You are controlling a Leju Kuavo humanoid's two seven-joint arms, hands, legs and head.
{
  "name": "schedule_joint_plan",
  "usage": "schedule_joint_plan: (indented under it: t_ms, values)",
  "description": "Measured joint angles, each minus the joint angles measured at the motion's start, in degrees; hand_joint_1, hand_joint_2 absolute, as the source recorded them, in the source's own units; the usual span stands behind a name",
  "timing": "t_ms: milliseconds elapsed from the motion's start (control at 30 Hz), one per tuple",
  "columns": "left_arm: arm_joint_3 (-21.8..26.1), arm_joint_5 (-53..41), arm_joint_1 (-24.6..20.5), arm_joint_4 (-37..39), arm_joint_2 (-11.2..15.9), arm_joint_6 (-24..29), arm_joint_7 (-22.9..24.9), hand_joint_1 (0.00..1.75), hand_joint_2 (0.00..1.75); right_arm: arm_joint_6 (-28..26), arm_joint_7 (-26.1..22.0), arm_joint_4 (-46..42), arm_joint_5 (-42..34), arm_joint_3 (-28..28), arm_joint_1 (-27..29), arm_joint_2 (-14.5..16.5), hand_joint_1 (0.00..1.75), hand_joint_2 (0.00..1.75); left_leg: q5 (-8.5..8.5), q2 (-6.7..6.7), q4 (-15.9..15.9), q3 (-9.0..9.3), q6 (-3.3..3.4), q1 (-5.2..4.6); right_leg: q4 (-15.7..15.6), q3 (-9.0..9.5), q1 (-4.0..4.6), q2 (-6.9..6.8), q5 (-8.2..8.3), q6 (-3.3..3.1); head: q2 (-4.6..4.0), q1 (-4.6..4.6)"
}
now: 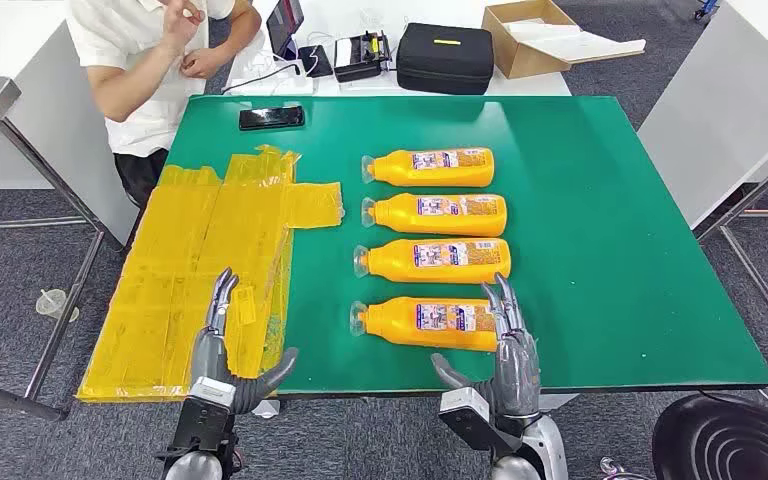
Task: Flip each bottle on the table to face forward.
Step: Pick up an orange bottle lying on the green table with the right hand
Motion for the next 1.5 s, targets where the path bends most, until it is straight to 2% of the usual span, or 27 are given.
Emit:
schedule_joint_plan:
  t_ms: [767, 1100, 1500]
  values:
    - [0.3, -0.4, 1.4, -1.2, 0.0, 0.4, 0.6, 0.00, 1.75, -0.2, 4.5, 0.8, 4.7, 1.3, 0.2, -1.4, 0.00, 1.75, 0.00, 0.00, 0.0, 0.00, 0.00, 0.00, 0.0, -0.01, 0.00, 0.00, 0.00, 0.00, 0.00, 0.00]
    - [-0.5, -1.2, 0.7, -0.8, 0.0, -0.9, 1.2, 0.00, 1.75, 4.4, 9.7, 1.8, 13.6, 1.7, -1.8, -5.5, 0.00, 1.75, 0.00, 0.00, 0.0, 0.01, 0.00, -0.01, 0.0, 0.00, -0.01, 0.00, 0.01, 0.01, 0.00, 0.00]
    - [-1.3, -1.2, 0.0, -0.1, -0.1, -1.0, 1.2, 0.00, 1.75, 5.1, 10.1, 2.2, 14.9, 1.8, -2.9, -7.5, 0.00, 1.75, 0.00, 0.00, 0.0, 0.00, 0.00, -0.01, 0.0, -0.01, -0.01, 0.00, 0.01, 0.02, 0.00, 0.00]
